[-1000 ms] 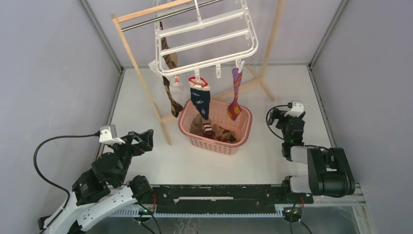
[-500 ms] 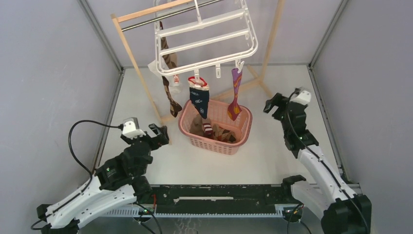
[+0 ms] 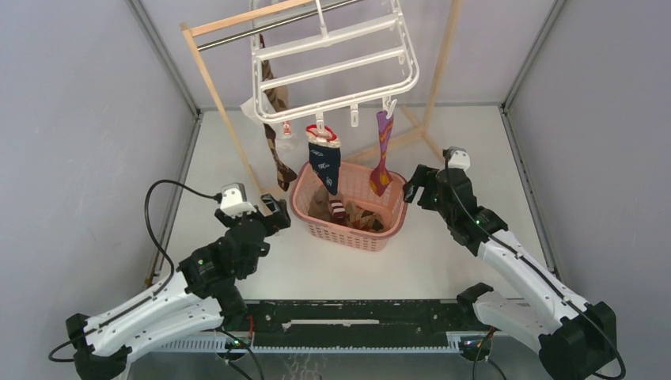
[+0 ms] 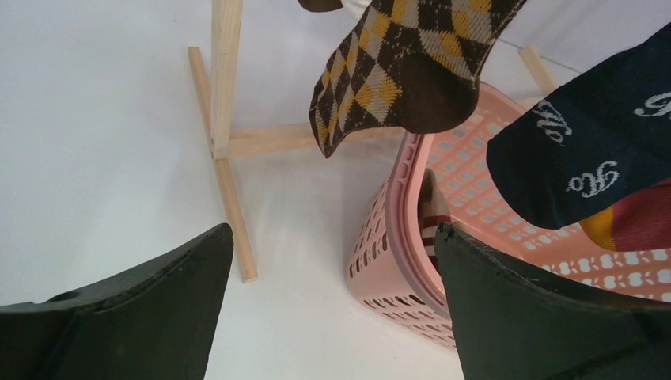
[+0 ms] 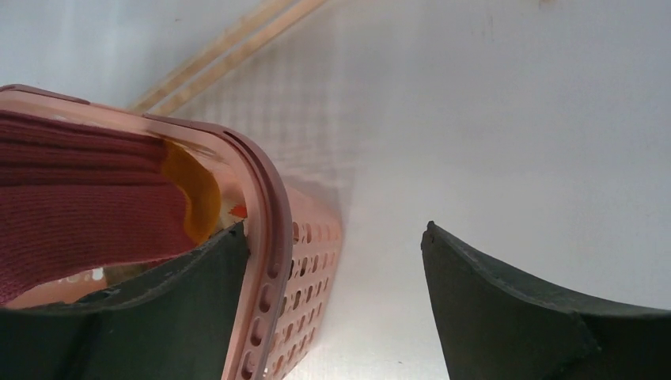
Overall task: Clip the socks to the hanger
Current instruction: Move the bin to the center of the board.
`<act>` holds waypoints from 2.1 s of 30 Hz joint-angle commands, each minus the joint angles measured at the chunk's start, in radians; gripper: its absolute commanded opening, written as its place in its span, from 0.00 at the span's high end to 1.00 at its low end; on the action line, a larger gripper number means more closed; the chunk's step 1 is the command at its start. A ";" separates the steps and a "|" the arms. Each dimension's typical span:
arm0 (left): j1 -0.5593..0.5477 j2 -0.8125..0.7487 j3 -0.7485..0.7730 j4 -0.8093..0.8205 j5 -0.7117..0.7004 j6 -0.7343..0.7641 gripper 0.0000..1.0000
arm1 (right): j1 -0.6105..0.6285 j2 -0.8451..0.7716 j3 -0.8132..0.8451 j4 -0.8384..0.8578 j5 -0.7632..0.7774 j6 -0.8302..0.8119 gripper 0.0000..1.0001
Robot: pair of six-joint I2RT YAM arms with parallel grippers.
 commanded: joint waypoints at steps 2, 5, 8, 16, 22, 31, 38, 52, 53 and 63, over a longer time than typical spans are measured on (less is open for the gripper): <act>0.008 -0.008 -0.010 0.055 -0.016 0.014 0.00 | 0.048 0.024 0.040 -0.011 -0.048 0.006 0.14; 0.012 -0.007 -0.016 0.064 -0.011 0.021 0.00 | 0.076 0.064 0.054 -0.004 -0.071 -0.016 0.16; 0.013 -0.010 -0.019 0.065 -0.006 0.023 0.00 | 0.085 0.112 0.067 0.005 -0.099 -0.013 0.32; 0.013 -0.044 -0.023 0.045 0.000 0.031 0.00 | 0.023 0.097 0.111 -0.074 -0.006 -0.008 0.84; 0.014 -0.072 -0.019 0.040 0.011 0.049 0.00 | -0.192 -0.029 0.111 -0.164 -0.023 -0.032 0.91; 0.013 -0.082 -0.008 0.051 0.027 0.084 0.00 | -0.574 -0.119 0.102 -0.342 0.126 0.028 1.00; 0.014 -0.098 -0.015 0.068 0.036 0.100 0.00 | -0.805 -0.223 0.023 -0.397 0.168 0.174 1.00; 0.014 -0.156 -0.054 0.063 0.017 0.072 0.00 | -1.017 -0.273 -0.055 -0.355 0.140 0.209 0.96; 0.014 -0.163 -0.060 0.065 0.010 0.069 0.00 | -1.016 -0.273 -0.064 -0.338 0.115 0.208 0.83; 0.019 -0.054 -0.108 0.096 0.009 -0.007 0.00 | -0.944 -0.458 0.059 -0.360 0.087 0.144 0.07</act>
